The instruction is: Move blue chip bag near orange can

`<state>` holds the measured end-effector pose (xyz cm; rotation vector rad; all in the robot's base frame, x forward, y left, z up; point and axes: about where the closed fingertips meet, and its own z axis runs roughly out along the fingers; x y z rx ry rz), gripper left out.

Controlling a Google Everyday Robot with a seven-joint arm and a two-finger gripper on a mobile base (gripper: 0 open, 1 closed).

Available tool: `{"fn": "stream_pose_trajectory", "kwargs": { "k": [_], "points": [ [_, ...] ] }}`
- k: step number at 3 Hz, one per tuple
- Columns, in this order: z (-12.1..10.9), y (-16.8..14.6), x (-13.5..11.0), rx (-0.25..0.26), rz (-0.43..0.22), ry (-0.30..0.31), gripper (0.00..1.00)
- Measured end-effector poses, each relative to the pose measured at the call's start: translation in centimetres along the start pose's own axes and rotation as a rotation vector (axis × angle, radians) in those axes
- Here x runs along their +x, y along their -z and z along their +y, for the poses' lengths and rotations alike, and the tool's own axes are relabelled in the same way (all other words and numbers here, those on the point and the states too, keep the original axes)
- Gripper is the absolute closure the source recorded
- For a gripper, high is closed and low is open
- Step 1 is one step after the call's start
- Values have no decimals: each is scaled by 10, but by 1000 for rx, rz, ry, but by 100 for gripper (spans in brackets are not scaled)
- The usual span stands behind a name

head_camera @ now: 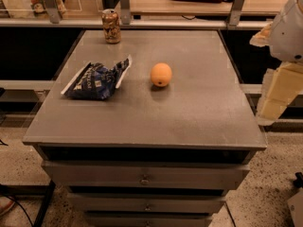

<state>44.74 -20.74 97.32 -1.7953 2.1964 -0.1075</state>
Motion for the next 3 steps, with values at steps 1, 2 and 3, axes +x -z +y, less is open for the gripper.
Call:
{"fn": "stream_pose_trajectory", "kwargs": {
  "k": [1,2,3],
  "points": [
    [-14,-11,-12,37,-38,85,0],
    [-40,-28,-36,130,-126,192,0],
    [-56,-45,-62,230,-197,302,0]
  ]
}}
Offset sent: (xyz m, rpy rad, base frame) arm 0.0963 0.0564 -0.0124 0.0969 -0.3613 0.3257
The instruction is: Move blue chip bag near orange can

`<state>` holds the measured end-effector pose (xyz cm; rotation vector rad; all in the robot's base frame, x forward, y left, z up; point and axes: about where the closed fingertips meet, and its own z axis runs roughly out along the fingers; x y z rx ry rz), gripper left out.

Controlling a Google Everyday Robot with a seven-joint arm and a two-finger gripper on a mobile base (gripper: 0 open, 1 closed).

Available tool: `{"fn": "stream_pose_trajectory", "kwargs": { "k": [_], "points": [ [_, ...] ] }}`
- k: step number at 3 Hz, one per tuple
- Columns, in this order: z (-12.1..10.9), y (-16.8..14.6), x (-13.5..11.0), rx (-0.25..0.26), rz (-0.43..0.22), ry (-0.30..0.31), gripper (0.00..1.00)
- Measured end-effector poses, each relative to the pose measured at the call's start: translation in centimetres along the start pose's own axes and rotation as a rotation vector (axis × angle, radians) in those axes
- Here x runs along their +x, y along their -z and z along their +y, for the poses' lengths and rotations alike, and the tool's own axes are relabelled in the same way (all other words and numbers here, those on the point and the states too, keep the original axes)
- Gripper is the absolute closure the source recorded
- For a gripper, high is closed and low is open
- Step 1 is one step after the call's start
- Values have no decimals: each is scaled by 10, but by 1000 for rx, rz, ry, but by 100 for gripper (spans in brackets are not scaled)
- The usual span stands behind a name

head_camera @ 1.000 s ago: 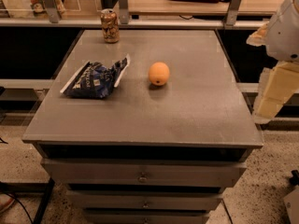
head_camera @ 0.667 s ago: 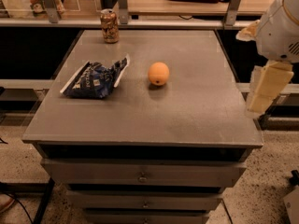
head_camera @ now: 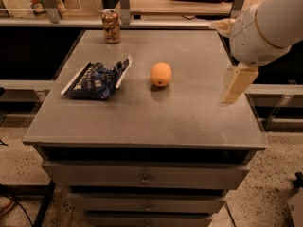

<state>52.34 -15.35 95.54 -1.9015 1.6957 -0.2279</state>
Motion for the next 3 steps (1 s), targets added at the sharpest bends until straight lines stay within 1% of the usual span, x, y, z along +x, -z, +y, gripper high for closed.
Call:
{"fn": "stream_pose_trajectory", "kwargs": {
  "k": [1,2,3],
  "points": [
    [-23,1,-6,90,-15,23,0],
    [-23,1,-6,90,-14,22,0],
    [-28,-7,-9,121,-62,43,0]
  ]
}}
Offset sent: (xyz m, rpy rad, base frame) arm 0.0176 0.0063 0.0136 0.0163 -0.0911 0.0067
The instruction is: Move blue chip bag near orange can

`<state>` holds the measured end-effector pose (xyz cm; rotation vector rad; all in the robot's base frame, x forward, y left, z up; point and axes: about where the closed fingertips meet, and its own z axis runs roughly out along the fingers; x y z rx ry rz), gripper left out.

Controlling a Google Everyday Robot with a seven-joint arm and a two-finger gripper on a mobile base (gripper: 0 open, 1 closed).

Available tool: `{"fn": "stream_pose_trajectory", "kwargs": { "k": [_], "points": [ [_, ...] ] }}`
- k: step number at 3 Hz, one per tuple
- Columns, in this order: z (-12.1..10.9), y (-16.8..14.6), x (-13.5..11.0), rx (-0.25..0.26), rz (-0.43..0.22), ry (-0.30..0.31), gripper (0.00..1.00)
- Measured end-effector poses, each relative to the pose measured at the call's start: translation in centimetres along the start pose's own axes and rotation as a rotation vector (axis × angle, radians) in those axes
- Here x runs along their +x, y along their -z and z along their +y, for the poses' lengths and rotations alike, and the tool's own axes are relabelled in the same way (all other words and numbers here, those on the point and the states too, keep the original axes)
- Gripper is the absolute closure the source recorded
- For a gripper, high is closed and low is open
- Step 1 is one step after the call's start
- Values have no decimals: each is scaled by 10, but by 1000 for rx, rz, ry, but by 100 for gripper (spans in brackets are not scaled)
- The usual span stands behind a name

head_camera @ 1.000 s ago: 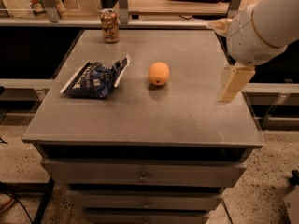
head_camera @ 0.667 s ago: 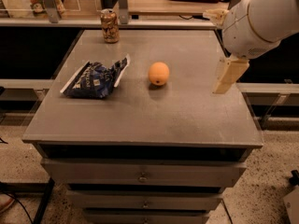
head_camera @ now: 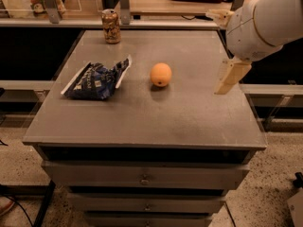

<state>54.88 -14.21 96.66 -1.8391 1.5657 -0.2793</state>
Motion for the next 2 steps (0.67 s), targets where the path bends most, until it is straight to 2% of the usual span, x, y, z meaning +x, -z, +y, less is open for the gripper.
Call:
{"fn": "stream_pose_trajectory", "kwargs": {
  "k": [1,2],
  "points": [
    [-7,-39,-15,41,-84,44,0],
    [-23,-63,-29,114,-157,75,0]
  ]
}}
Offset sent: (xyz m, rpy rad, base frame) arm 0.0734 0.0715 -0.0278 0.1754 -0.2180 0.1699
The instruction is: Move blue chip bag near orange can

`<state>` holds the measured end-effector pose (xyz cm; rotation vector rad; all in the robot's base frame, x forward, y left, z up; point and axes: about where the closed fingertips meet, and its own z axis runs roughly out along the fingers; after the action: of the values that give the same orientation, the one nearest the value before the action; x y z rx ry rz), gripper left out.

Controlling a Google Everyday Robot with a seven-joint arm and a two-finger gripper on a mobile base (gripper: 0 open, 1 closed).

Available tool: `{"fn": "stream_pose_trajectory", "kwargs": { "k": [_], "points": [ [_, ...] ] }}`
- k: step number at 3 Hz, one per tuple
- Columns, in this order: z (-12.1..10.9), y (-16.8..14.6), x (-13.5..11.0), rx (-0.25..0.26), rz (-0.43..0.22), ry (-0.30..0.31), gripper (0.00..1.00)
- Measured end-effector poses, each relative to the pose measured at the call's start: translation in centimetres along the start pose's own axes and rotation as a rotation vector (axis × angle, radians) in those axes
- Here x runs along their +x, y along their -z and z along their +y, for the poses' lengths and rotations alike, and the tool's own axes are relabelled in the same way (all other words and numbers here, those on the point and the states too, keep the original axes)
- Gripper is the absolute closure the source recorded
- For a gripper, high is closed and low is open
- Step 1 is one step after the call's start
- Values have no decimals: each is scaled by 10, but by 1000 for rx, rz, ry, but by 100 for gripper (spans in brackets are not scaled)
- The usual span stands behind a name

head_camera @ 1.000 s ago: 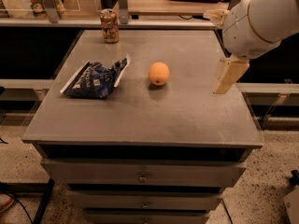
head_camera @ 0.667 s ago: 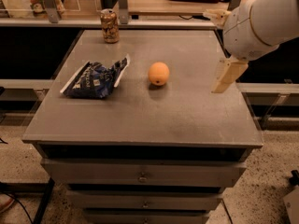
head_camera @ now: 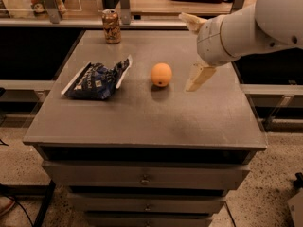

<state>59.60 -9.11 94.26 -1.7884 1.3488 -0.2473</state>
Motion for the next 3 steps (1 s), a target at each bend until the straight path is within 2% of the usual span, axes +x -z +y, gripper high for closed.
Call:
{"fn": "stream_pose_trajectory", "kwargs": {
  "k": [1,2,3],
  "points": [
    [-10,-17,-13,47,-32,54,0],
    [-12,-32,-32,92,-28,125,0],
    [-6,-47,-48,114,-7,181,0]
  ]
}}
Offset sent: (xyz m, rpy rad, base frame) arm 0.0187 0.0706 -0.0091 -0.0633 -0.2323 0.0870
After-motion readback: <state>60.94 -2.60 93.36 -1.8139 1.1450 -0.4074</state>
